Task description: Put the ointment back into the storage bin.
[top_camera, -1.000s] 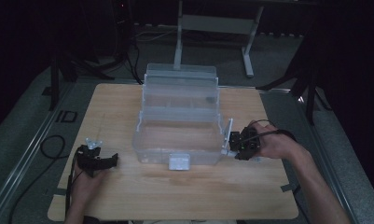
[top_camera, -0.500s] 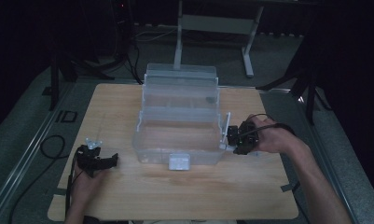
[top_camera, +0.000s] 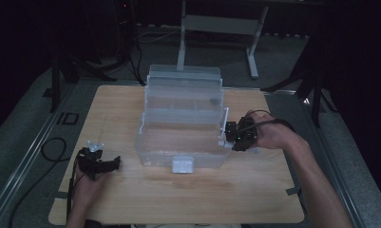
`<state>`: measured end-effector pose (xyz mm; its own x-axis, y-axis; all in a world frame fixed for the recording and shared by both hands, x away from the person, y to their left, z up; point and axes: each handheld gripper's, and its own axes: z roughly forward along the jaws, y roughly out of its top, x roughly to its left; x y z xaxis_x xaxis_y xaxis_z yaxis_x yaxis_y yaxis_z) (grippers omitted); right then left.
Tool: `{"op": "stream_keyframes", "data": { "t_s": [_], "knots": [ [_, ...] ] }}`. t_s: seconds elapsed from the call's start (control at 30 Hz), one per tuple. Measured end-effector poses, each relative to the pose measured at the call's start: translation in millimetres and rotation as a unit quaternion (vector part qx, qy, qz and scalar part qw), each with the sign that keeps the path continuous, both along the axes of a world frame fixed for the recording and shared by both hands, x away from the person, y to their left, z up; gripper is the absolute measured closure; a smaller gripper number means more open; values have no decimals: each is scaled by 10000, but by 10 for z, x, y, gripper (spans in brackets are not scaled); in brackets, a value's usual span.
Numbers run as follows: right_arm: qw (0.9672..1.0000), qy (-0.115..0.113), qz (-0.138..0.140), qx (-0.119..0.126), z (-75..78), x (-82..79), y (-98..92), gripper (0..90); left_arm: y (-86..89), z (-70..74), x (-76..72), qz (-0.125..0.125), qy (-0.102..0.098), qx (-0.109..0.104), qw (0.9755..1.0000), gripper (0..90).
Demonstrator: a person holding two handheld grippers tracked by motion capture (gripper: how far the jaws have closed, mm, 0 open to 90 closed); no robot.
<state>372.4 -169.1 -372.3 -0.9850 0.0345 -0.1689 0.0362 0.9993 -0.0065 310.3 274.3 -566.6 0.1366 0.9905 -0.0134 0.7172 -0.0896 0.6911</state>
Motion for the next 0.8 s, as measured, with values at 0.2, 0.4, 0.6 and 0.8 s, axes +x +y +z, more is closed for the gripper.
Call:
{"op": "stream_keyframes", "data": {
  "t_s": [0.2,0.4,0.6,0.8],
  "knots": [
    [10000,-30,63,-13,19,33,94,702,0,0,0,1,-2,-3,10000,36],
    [9999,-29,104,-10,32,61,155,702,0,0,0,1,-2,-2,10000,36],
    [9999,-38,150,39,58,81,227,702,0,0,0,2,-2,-2,10000,36],
    [9998,-29,189,5,40,98,302,702,0,0,0,1,-1,-2,10000,36]
  ]
}}
